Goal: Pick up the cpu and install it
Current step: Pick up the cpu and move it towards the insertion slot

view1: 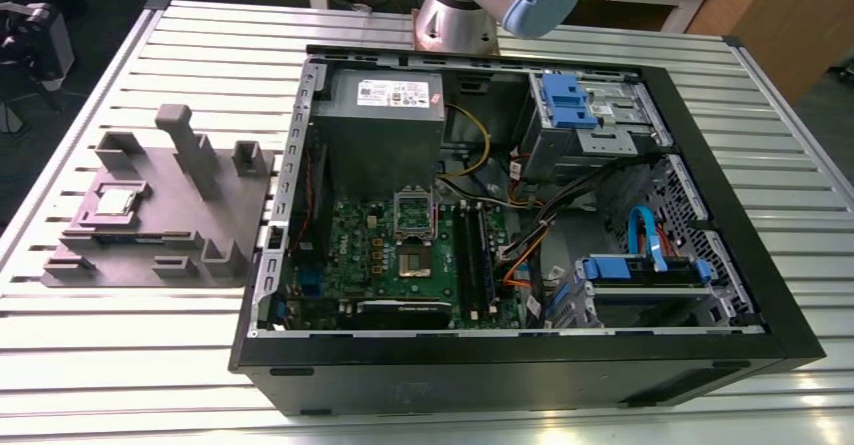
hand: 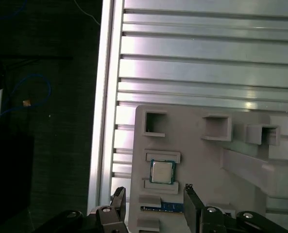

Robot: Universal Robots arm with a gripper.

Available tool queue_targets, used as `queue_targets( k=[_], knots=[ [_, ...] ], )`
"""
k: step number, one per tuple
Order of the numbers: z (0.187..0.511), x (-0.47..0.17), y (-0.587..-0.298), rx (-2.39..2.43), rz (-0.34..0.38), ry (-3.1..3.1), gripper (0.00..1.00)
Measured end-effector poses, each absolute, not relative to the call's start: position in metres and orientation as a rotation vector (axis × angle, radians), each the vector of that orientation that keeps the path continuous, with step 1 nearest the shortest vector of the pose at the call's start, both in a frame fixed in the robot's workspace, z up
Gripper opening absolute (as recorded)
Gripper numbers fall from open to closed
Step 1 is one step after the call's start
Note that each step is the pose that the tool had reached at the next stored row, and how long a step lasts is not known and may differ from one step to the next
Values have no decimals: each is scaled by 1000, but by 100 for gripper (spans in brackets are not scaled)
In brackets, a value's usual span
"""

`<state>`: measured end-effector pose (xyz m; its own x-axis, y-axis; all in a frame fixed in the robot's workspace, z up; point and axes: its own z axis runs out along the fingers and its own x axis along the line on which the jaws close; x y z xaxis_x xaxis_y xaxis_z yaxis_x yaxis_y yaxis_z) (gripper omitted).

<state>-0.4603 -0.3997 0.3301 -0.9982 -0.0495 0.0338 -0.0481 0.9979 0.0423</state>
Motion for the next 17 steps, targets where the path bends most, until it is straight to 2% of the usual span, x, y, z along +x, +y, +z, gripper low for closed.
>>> queue_targets(
  k=[17],
  knots=[
    [309,-459,-402,76,-64,-3105,59]
  ],
)
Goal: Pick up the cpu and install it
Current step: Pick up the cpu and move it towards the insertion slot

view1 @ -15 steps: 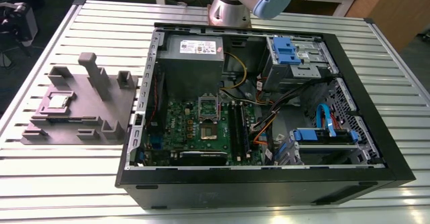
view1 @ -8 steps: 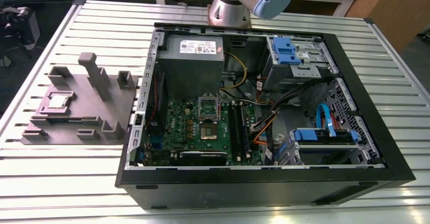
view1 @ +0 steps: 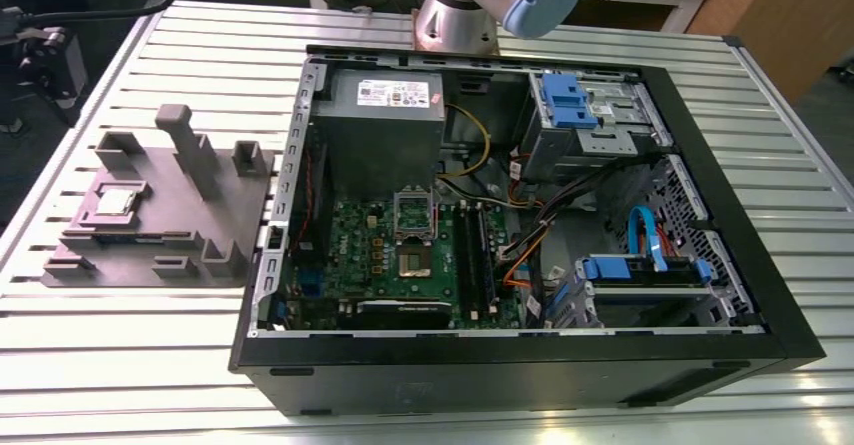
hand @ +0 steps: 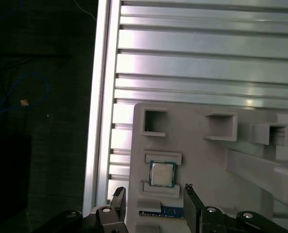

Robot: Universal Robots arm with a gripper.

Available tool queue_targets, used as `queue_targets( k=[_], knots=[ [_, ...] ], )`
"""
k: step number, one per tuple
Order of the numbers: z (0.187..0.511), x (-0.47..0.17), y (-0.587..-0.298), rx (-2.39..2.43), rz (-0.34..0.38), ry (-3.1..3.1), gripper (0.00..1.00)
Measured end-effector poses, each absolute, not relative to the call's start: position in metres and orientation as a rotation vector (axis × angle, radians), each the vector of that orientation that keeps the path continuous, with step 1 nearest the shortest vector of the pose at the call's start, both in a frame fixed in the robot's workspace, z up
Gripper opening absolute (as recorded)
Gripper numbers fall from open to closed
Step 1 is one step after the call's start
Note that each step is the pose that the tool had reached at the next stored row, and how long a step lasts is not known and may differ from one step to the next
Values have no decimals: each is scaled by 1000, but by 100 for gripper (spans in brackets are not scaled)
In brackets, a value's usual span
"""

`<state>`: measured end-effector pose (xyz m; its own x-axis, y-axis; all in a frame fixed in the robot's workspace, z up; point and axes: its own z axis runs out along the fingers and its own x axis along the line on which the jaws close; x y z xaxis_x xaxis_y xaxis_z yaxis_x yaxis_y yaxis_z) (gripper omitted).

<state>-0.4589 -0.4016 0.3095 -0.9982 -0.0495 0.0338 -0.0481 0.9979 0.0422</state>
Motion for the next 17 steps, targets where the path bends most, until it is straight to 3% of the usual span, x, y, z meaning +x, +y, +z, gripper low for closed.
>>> queue_targets(
  k=[17],
  knots=[
    [280,-455,-402,78,-64,-3105,59]
  ],
)
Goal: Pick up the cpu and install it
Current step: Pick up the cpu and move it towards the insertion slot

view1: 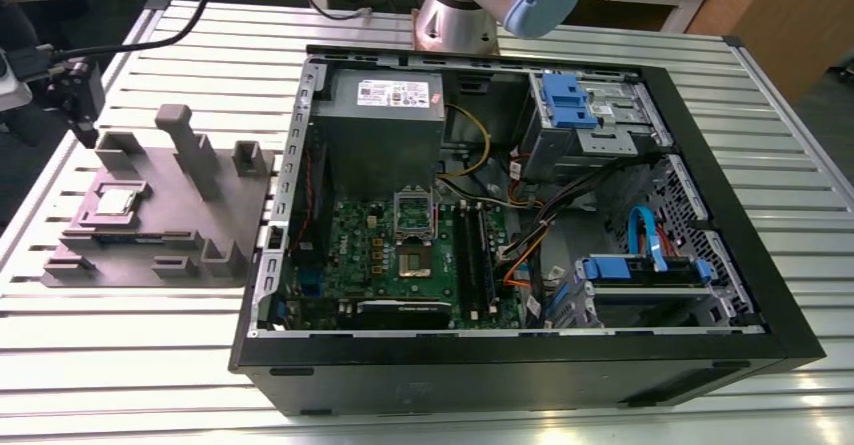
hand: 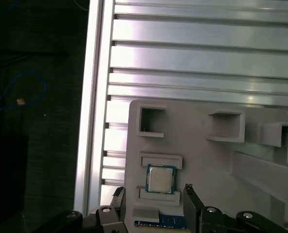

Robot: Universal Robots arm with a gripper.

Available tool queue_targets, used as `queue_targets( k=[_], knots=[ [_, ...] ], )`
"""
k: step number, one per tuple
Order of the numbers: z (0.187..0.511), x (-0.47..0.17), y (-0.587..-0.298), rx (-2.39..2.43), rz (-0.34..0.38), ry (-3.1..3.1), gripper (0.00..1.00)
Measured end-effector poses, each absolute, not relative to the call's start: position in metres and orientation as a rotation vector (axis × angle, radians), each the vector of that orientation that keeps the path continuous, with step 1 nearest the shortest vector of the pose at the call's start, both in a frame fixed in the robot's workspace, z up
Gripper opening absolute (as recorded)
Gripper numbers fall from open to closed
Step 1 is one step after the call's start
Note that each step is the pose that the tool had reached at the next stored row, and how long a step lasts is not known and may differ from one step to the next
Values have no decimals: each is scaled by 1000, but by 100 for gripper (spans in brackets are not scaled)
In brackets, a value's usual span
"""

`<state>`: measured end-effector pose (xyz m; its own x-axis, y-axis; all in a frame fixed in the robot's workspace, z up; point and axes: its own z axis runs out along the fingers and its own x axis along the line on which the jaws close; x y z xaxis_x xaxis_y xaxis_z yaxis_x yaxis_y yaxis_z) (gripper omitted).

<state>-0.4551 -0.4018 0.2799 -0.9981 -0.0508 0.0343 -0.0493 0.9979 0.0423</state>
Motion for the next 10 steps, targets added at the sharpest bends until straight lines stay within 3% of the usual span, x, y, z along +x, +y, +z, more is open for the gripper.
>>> queue_targets(
  k=[10],
  knots=[
    [265,-455,-404,78,-64,-3105,59]
  ],
)
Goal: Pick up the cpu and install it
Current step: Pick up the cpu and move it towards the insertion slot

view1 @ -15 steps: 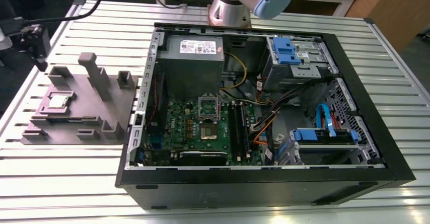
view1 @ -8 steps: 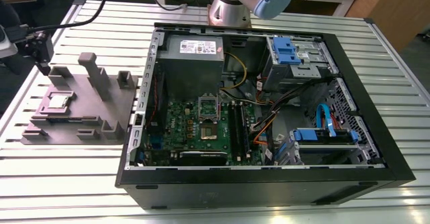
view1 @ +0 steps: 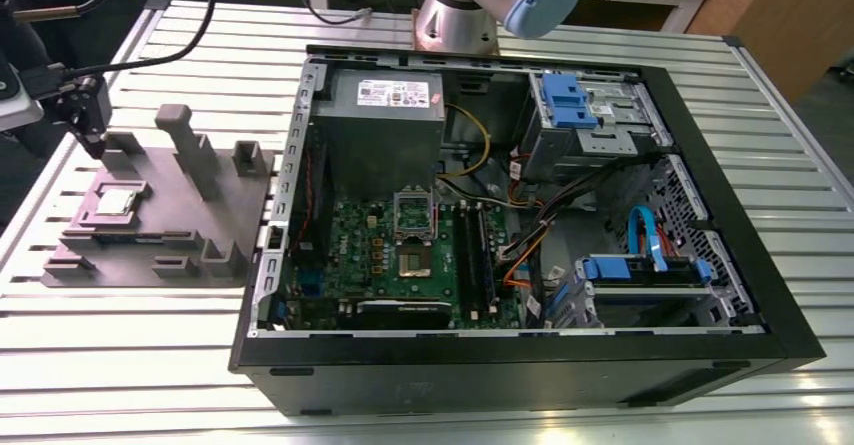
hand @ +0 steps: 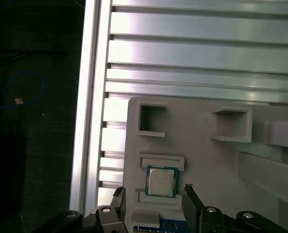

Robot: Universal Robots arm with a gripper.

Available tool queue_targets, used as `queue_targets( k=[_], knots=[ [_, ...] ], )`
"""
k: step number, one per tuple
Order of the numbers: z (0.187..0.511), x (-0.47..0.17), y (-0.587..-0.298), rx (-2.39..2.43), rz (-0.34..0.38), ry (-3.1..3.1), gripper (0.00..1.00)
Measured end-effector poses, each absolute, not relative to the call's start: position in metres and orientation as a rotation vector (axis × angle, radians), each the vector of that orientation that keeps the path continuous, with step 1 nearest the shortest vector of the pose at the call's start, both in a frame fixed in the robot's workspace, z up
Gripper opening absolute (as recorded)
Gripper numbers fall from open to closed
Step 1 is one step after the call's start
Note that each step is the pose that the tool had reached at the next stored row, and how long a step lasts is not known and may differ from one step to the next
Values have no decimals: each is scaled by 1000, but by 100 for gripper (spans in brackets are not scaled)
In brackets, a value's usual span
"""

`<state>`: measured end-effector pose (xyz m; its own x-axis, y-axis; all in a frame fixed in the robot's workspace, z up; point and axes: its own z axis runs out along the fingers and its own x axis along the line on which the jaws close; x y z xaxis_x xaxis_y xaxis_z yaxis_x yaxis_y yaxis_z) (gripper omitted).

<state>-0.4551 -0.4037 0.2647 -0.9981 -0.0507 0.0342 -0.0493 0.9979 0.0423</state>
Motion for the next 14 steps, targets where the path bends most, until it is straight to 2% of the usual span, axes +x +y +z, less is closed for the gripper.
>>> queue_targets(
  k=[14],
  knots=[
    [262,-455,-404,78,-65,-3105,59]
  ],
)
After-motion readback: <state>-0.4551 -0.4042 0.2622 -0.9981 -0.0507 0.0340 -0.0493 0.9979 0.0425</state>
